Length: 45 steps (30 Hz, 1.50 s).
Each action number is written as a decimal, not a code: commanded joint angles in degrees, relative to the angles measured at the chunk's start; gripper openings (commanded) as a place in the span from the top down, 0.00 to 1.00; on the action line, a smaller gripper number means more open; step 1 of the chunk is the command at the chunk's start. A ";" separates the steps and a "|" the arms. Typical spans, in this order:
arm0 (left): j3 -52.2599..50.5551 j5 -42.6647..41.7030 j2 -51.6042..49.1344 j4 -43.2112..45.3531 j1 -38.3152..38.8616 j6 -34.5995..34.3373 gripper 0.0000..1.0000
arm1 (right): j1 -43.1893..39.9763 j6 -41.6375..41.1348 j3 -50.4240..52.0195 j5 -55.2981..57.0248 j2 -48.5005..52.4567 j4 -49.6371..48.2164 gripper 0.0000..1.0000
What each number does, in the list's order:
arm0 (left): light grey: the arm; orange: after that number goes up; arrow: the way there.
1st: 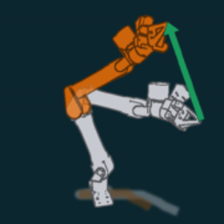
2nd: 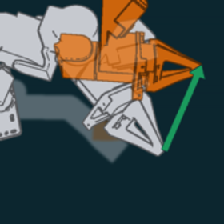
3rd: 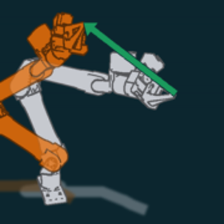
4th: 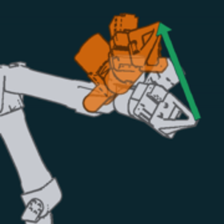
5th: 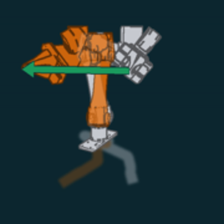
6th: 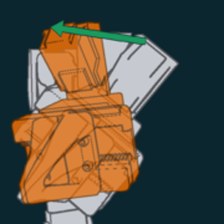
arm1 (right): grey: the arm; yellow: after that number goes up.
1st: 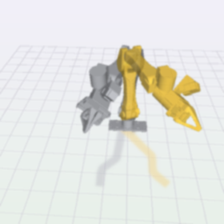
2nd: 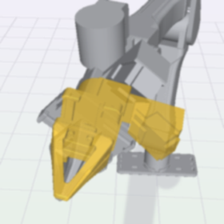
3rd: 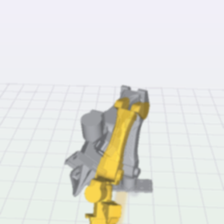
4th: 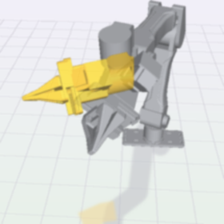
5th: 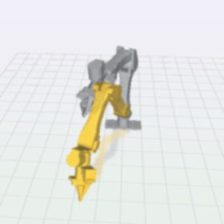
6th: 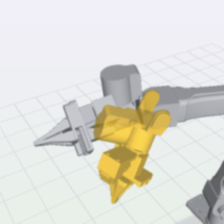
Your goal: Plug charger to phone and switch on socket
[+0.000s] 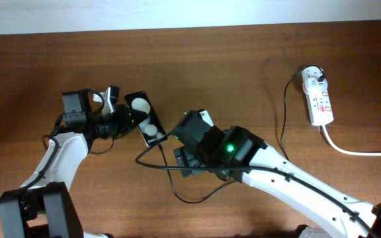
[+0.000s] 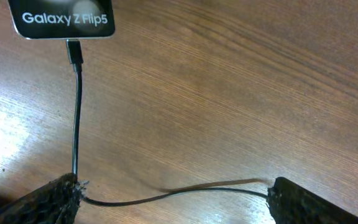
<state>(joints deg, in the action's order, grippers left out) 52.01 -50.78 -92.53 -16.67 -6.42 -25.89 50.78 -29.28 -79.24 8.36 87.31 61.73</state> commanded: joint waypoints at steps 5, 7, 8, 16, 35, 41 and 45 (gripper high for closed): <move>1.62 16.37 0.28 -0.79 12.83 4.81 1.00 | 0.15 0.37 -0.31 1.36 0.20 0.02 0.01; 3.06 18.25 0.28 -0.59 16.92 8.24 1.00 | 0.15 0.35 -0.31 1.36 0.20 0.02 0.01; 3.93 19.87 0.28 -0.57 19.96 9.75 1.00 | 0.15 0.35 -0.31 1.36 0.20 0.04 0.01; 24.44 28.26 -8.63 -8.00 27.67 9.70 1.00 | 0.15 0.37 -0.31 1.36 0.20 0.04 0.01; 36.11 8.59 -30.42 -17.53 21.27 8.15 1.00 | 0.15 0.35 -0.31 1.36 0.20 0.04 0.01; 36.11 8.24 -35.23 -18.82 21.27 8.17 0.97 | 0.15 0.35 -0.31 1.36 0.20 0.04 0.01; 36.11 10.88 -35.26 -19.43 21.27 8.20 0.89 | 0.15 0.35 -0.31 1.36 0.20 0.02 0.01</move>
<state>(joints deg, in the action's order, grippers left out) 87.33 -42.59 -127.00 -35.75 14.90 -18.28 50.78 -29.32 -79.24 9.02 87.37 61.76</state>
